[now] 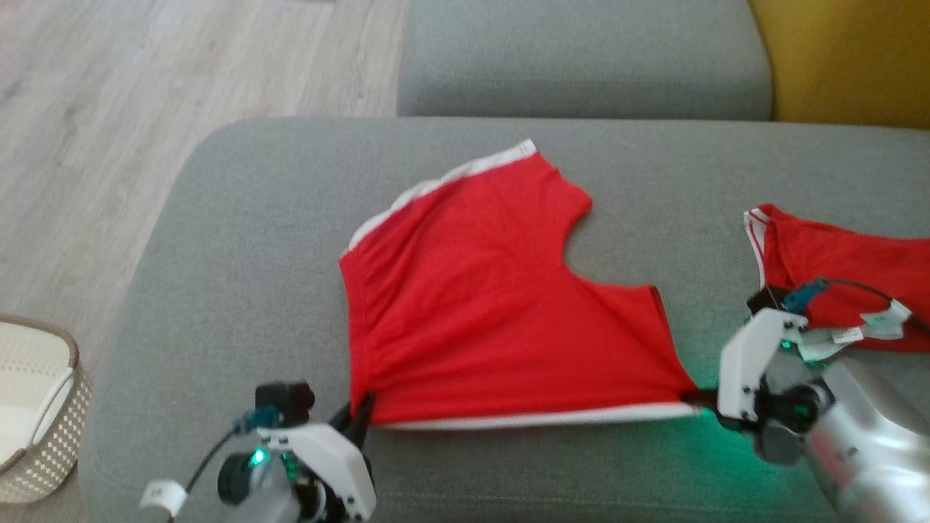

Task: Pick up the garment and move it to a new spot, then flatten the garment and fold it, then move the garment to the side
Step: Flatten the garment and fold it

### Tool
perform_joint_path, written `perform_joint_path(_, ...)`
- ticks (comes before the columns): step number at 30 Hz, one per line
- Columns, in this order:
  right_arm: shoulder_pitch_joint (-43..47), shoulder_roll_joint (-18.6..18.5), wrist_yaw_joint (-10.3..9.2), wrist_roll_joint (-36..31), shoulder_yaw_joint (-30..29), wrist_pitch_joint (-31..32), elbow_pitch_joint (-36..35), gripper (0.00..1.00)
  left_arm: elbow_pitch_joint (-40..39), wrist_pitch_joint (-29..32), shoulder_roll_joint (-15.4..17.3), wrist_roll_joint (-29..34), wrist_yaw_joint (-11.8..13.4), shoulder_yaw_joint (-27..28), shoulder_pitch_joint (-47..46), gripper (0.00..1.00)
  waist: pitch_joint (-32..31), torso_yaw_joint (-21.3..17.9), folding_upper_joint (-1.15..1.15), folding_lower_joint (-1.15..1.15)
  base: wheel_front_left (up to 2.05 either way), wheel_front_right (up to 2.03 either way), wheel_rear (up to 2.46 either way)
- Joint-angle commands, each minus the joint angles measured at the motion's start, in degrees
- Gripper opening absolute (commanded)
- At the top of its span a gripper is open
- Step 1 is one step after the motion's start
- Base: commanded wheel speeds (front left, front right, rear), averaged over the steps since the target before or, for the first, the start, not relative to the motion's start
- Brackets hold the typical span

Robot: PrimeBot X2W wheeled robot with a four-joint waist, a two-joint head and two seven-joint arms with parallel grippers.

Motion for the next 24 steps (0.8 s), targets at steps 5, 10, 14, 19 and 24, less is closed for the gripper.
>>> perform_joint_path(5, 4.04, -5.87, -0.02, 1.16, 0.34, 7.11, -7.48, 0.0, -4.88, 0.03, 2.73, -0.96, 0.08, 0.99, 2.72, 0.0, -1.98, 0.15, 0.0, 0.0, 0.0, 0.0, 0.0)
perform_joint_path(10, 8.57, -9.46, -0.02, 1.14, -1.7, 12.61, -13.62, 0.0, -10.4, 1.69, 4.2, -1.12, 0.08, -0.77, 7.79, 0.0, -3.03, 0.01, 0.0, 0.0, 0.0, 0.0, 0.0)
perform_joint_path(14, 12.19, -11.32, -0.02, 0.61, -4.86, 16.5, -18.75, 0.0, -17.07, 3.79, 5.87, -1.19, 0.84, -1.82, 11.79, 0.0, -3.59, 0.14, 0.0, 0.0, 0.0, 0.0, 0.0)
perform_joint_path(19, 15.13, -11.2, -0.02, -1.16, -11.28, 19.19, -25.53, 0.0, -26.58, 6.18, 7.91, -1.83, 3.4, -1.52, 15.02, 0.0, -3.57, 0.67, 0.0, 0.0, 0.0, 0.0, 0.0)
perform_joint_path(24, 15.53, -7.5, -0.02, -4.03, -18.84, 21.27, -33.19, 0.0, -34.87, 8.45, 9.37, -2.59, 5.84, -0.44, 15.63, 0.0, -2.89, 1.42, 0.0, 0.0, 0.0, 0.0, 0.0)
